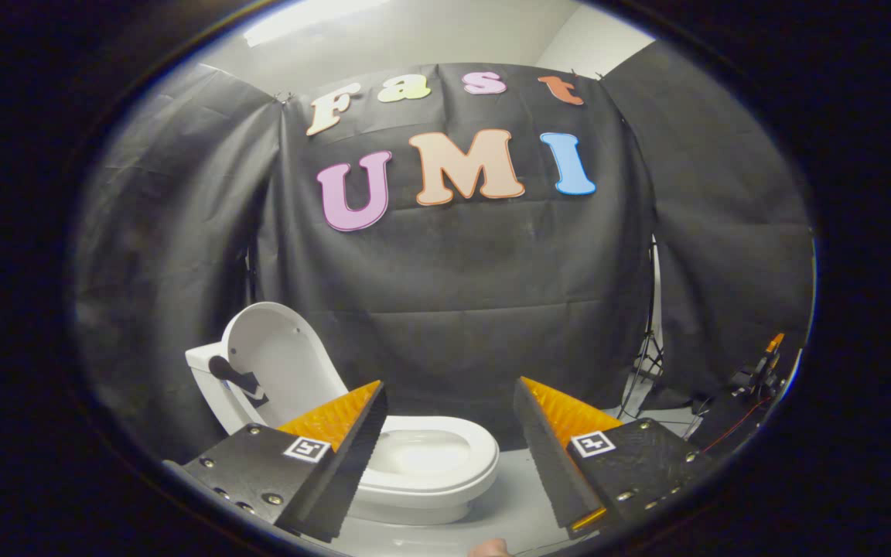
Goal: Open the toilet lid.
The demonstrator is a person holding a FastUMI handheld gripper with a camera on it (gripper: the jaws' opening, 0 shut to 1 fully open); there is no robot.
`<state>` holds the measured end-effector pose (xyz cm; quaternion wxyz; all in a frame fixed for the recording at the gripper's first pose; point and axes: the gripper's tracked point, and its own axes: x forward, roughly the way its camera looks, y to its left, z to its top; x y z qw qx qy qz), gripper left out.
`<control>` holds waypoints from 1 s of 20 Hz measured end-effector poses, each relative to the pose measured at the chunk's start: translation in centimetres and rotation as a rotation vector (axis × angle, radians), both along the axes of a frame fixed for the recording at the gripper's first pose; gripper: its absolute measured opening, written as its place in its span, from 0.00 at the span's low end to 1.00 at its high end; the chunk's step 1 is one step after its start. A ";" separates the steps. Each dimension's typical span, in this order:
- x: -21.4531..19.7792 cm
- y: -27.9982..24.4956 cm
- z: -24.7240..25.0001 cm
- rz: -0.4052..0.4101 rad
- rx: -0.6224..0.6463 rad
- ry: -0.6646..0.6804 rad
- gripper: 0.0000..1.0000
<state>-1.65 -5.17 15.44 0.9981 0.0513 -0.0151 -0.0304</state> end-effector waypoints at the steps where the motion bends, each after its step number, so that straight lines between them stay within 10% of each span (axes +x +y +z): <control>1: 0.0 0.1 0.2 0.004 0.008 -0.004 0.97; 20: 0.0 0.6 -0.6 0.027 0.019 0.018 0.97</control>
